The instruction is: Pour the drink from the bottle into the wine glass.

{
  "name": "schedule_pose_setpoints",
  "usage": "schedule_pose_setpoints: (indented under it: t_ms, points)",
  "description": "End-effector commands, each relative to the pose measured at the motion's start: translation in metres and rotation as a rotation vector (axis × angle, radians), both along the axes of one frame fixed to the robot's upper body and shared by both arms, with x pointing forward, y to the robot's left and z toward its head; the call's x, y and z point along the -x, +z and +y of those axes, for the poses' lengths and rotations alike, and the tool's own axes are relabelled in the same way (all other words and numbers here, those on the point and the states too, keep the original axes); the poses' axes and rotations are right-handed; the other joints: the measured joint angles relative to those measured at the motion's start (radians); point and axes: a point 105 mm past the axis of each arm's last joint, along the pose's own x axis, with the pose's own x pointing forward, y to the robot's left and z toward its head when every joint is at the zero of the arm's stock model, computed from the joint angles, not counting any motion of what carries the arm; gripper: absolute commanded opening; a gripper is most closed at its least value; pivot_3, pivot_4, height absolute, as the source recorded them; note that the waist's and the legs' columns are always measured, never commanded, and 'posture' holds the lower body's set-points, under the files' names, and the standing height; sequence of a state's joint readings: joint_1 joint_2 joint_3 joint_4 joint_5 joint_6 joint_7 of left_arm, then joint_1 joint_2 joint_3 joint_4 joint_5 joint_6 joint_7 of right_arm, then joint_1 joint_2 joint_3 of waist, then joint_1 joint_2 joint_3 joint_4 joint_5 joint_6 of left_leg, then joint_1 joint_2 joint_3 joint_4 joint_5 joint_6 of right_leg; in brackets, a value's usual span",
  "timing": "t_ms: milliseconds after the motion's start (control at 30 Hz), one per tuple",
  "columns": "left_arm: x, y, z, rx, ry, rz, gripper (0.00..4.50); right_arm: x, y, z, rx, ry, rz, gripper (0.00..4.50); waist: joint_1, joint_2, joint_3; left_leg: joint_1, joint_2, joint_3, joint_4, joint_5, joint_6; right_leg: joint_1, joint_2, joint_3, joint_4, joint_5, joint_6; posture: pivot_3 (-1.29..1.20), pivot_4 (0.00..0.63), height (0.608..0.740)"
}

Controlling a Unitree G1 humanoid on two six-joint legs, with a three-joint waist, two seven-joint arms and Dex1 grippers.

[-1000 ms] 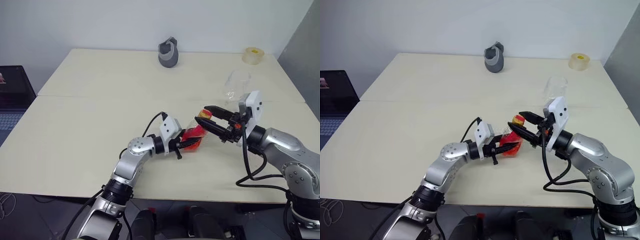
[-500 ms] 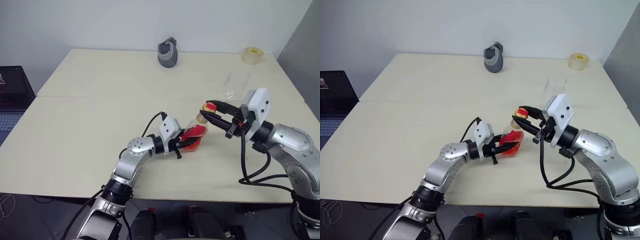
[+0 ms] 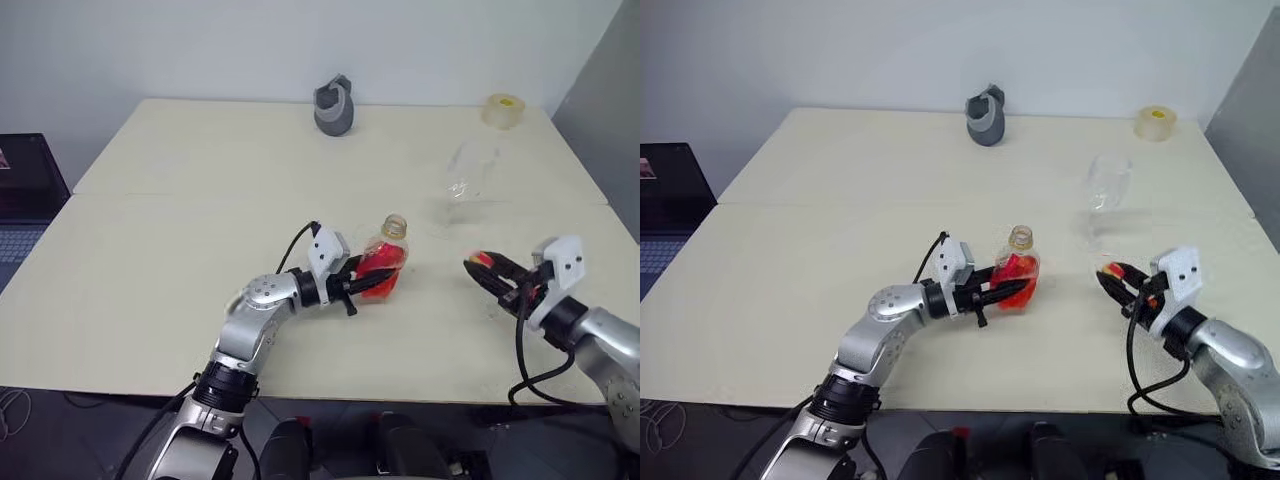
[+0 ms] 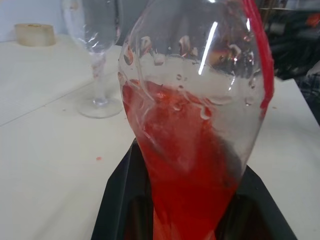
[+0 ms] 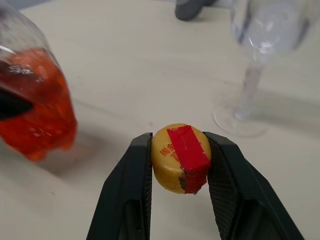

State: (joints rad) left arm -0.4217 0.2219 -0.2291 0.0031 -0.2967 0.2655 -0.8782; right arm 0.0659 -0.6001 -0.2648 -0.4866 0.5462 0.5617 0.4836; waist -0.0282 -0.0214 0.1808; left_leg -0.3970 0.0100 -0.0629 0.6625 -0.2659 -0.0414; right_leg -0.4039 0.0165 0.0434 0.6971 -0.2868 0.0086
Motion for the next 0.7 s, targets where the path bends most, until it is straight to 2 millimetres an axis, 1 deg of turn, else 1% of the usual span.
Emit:
schedule_pose_setpoints:
  t_ms: [33, 67, 233, 300, 400, 467, 533, 567, 600, 667, 700]
  points:
    - [0.012, 0.019, -0.010, 0.032, -0.085, -0.062, 1.00, -0.002, -0.031, -0.009, 0.042, -0.065, 0.041, 1.21, -0.001, 0.000, 0.000, 0.000, 0.000, 0.000, 0.000, 0.000, 0.000, 0.000, 0.000, 0.000, 0.000, -0.001, 0.001, 0.00, 0.150, 0.740]
    - [0.012, 0.020, -0.011, 0.028, -0.093, -0.067, 1.00, -0.002, -0.037, -0.011, 0.048, -0.076, 0.049, 1.21, -0.001, 0.000, 0.000, 0.000, 0.000, 0.000, 0.000, 0.000, 0.000, 0.000, 0.000, 0.000, 0.000, -0.001, 0.001, 0.00, 0.150, 0.740]
    - [0.011, 0.020, -0.012, 0.016, -0.102, -0.077, 1.00, -0.005, -0.051, -0.016, 0.033, -0.090, 0.100, 1.21, -0.001, 0.001, 0.000, 0.000, 0.000, 0.002, 0.000, 0.000, 0.000, 0.000, 0.000, 0.001, 0.000, -0.001, 0.001, 0.00, 0.150, 0.740]
    - [0.011, 0.020, -0.011, 0.013, -0.101, -0.080, 1.00, -0.002, -0.059, -0.019, 0.032, -0.084, 0.147, 1.94, 0.000, 0.001, 0.000, 0.000, 0.000, 0.001, 0.000, 0.000, 0.000, 0.000, 0.000, 0.001, 0.000, -0.001, 0.001, 0.00, 0.150, 0.740]
    - [0.009, 0.021, -0.009, 0.009, -0.091, -0.087, 1.00, 0.008, -0.071, -0.019, 0.057, -0.033, 0.225, 2.84, 0.001, 0.001, 0.000, 0.000, -0.001, 0.002, 0.000, 0.000, 0.000, 0.000, 0.000, 0.001, 0.000, -0.001, 0.001, 0.00, 0.150, 0.740]
    - [0.006, 0.021, -0.006, 0.010, -0.072, -0.092, 1.00, 0.015, -0.075, -0.019, 0.064, -0.008, 0.263, 3.60, 0.002, 0.001, 0.000, 0.000, -0.001, 0.001, 0.000, 0.000, 0.000, 0.000, 0.000, 0.001, 0.000, -0.001, 0.001, 0.00, 0.150, 0.740]
    - [0.003, 0.021, -0.004, 0.012, -0.056, -0.090, 1.00, 0.019, -0.075, -0.024, 0.068, -0.007, 0.286, 4.30, 0.007, 0.001, 0.000, 0.000, -0.001, 0.000, 0.000, 0.000, 0.000, 0.001, 0.000, 0.000, -0.001, -0.001, 0.001, 0.00, 0.150, 0.740]
    - [0.001, 0.021, -0.005, 0.011, -0.053, -0.092, 1.00, 0.022, -0.076, -0.028, 0.086, -0.002, 0.303, 4.46, 0.009, 0.001, -0.001, 0.000, -0.001, 0.000, 0.000, 0.000, 0.000, 0.001, 0.000, 0.000, -0.001, -0.001, 0.001, 0.00, 0.150, 0.740]
    - [0.001, 0.021, -0.005, 0.012, -0.049, -0.095, 1.00, 0.025, -0.078, -0.032, 0.118, 0.007, 0.319, 4.50, 0.012, 0.001, -0.001, 0.000, -0.002, 0.000, 0.001, 0.000, 0.000, 0.001, 0.000, 0.000, -0.001, -0.001, 0.001, 0.00, 0.150, 0.740]
    - [-0.003, 0.024, -0.005, 0.031, -0.018, -0.109, 1.00, 0.035, -0.087, -0.043, 0.223, 0.036, 0.368, 4.50, 0.022, 0.001, -0.001, 0.000, -0.003, 0.000, 0.001, 0.000, 0.000, 0.001, 0.000, 0.000, -0.001, -0.001, 0.002, 0.00, 0.150, 0.740]
    - [-0.007, 0.027, -0.005, 0.046, 0.010, -0.116, 1.00, 0.038, -0.088, -0.051, 0.238, 0.026, 0.386, 4.50, 0.027, 0.001, -0.001, 0.000, -0.003, 0.000, 0.001, 0.000, 0.000, 0.002, 0.000, 0.000, -0.001, -0.001, 0.002, 0.00, 0.150, 0.740]
